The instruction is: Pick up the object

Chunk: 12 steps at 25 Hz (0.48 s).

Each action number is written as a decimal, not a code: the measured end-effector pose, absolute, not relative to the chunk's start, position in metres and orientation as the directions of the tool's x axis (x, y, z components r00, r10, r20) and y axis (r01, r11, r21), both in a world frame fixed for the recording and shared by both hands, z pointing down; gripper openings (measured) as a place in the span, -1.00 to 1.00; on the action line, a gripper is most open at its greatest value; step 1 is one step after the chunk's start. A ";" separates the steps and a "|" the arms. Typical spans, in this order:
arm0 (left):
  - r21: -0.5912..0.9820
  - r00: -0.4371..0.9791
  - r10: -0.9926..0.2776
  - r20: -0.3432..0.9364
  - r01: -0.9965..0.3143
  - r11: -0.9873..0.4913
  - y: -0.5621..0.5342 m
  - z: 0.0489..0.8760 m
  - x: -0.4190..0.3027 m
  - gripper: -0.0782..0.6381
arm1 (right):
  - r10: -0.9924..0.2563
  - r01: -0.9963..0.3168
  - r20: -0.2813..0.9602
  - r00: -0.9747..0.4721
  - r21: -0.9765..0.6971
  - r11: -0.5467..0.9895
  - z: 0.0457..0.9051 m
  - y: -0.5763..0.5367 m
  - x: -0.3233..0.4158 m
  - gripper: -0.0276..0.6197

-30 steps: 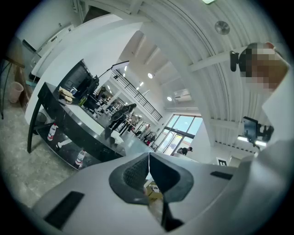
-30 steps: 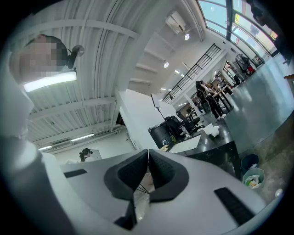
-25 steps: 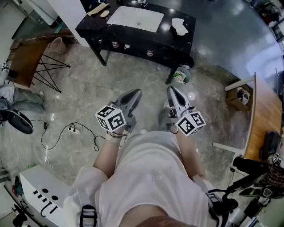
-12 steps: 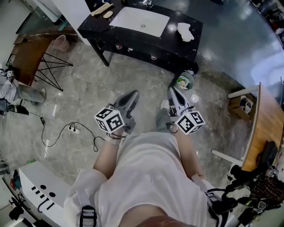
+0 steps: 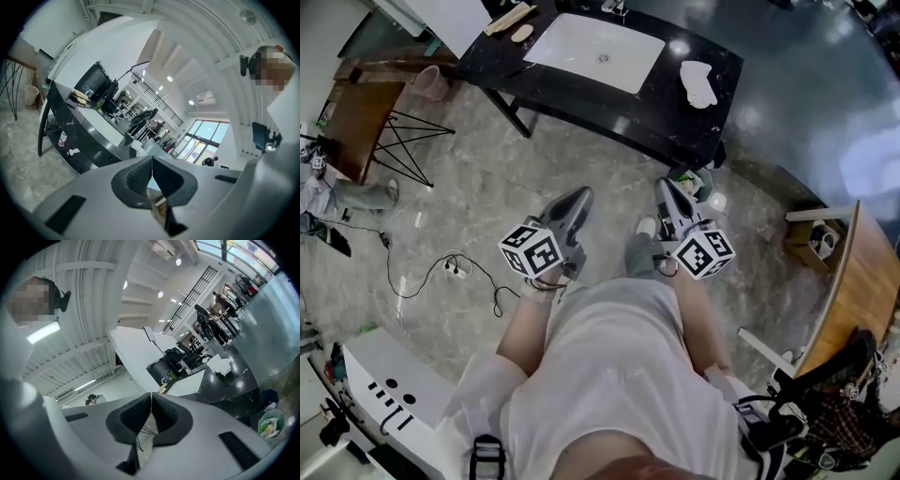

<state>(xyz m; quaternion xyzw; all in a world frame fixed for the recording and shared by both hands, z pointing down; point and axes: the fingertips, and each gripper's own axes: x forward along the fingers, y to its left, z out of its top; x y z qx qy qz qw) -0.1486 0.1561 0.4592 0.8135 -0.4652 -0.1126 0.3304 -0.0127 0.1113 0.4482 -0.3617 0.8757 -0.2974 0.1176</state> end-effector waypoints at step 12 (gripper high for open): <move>0.632 0.498 -0.852 0.163 -0.716 -0.298 0.017 0.453 -0.103 -0.76 | -0.654 -0.524 0.025 -0.756 -0.622 0.582 0.447 -0.038 0.031 -0.85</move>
